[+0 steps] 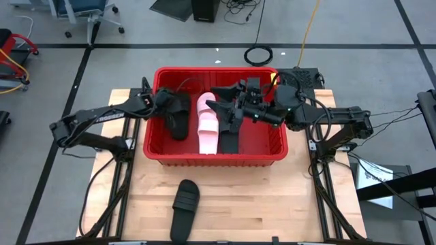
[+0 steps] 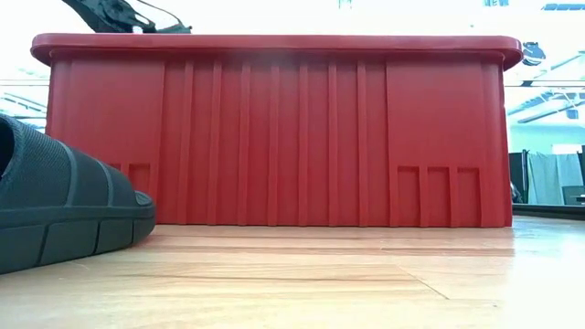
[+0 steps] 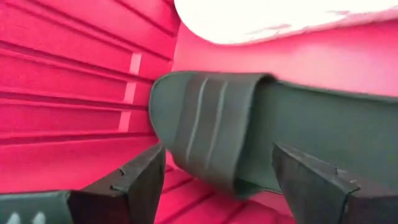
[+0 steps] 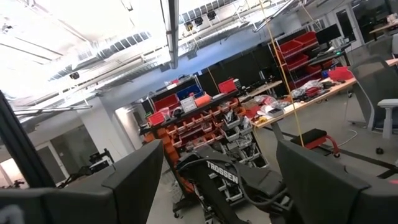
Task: Pick and place slides into bin
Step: Put the black slide into the red bin
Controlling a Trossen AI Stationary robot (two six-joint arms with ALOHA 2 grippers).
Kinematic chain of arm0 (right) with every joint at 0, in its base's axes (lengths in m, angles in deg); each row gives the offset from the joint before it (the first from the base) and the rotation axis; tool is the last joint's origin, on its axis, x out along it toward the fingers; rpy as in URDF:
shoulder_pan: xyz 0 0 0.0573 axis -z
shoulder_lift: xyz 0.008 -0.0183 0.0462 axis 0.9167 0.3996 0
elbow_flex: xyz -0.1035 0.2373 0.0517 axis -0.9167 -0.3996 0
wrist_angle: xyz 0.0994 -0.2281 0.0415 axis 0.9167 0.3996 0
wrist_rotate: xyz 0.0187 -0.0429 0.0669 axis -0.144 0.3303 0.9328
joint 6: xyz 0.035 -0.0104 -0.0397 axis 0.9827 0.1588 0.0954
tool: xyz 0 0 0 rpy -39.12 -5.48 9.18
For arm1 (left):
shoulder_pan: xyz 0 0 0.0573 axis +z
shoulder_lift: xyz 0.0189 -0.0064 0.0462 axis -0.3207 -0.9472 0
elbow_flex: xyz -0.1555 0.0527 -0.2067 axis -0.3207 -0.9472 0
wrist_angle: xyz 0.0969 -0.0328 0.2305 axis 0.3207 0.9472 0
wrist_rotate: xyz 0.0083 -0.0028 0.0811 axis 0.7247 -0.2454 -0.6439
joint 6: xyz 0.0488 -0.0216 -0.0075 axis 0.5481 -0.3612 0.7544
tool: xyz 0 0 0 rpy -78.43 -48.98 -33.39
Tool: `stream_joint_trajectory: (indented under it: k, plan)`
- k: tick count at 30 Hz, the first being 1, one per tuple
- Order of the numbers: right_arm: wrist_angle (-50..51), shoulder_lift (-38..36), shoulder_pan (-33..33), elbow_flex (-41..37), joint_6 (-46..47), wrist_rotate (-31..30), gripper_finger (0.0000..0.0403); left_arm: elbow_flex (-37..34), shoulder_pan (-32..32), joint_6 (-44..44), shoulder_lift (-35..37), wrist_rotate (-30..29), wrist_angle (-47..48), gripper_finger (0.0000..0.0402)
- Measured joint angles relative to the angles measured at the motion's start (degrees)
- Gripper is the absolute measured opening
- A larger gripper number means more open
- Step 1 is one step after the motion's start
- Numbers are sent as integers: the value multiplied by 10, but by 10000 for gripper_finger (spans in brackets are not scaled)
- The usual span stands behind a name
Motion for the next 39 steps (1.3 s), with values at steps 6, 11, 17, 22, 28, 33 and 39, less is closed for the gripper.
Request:
stream_joint_trajectory:
  k: [6,11,17,22,28,33,39]
  plan:
    - [0,0,-10,0,0,1,302,0,-73,-69,85,10,54,283]
    - [1,0,-12,0,-2,1,302,16,-156,-160,156,-5,120,283]
    - [4,0,-11,0,-8,1,302,99,-266,-254,175,-42,214,283]
    - [4,0,-10,0,-14,1,302,178,-370,-320,146,-61,248,283]
    - [17,0,-19,0,-13,1,302,260,-519,-389,65,-105,325,282]
    - [35,0,-35,0,-12,1,302,306,-631,-447,-8,-117,345,283]
    - [45,0,-48,0,-12,1,302,343,-724,-508,-77,-165,350,282]
